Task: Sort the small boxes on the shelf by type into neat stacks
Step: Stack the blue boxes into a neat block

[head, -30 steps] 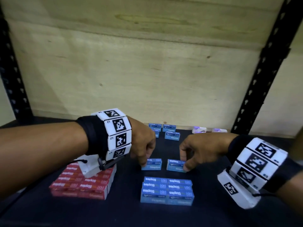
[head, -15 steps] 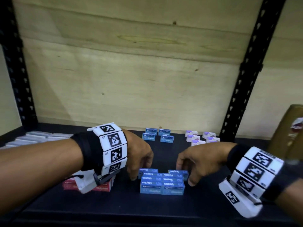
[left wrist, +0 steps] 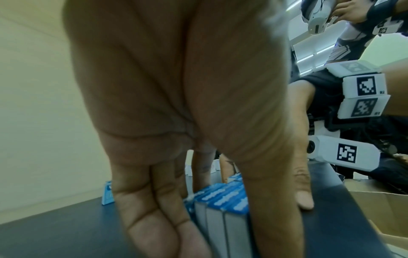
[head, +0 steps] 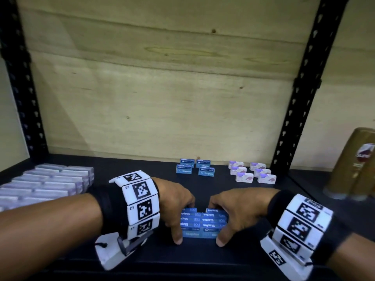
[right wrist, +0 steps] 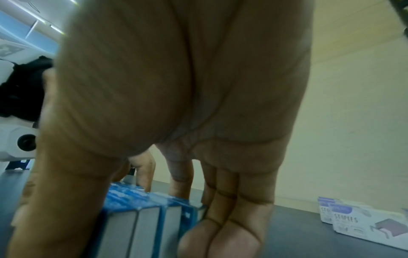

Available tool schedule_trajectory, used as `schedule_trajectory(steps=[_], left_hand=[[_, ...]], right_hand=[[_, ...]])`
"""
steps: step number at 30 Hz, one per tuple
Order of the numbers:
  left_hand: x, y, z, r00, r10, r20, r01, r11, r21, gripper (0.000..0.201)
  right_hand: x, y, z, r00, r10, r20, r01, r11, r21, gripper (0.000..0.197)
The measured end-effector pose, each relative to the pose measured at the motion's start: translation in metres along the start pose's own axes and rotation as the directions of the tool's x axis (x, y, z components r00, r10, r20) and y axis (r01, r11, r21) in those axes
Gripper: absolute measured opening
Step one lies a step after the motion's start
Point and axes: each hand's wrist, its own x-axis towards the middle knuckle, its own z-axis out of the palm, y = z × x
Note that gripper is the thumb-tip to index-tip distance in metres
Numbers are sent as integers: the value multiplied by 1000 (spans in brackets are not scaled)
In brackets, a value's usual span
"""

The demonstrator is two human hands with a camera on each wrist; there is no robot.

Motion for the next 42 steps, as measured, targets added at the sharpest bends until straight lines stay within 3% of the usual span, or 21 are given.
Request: schedule_trajectory(steps=[10,21,34,42], left_hand=[[2,3,1,998,32,-49,-32,999,2,67],[6,0,6,999,-17,-29,14,994,-108,62],[2,2,6,1000,-16,-20,14,994,-104,64],[1,-16,-21,996,1,85,13,986,-163,95]], right_hand=[[7,-4,1,999,-31,-19,31,999,9,50],[10,-4,3,999,-40,-8,40,998,54,52],[8,-6,1,1000,-29,7,29,999,30,53],[9,6,-28,993,-27,112,26,1000,6,73]])
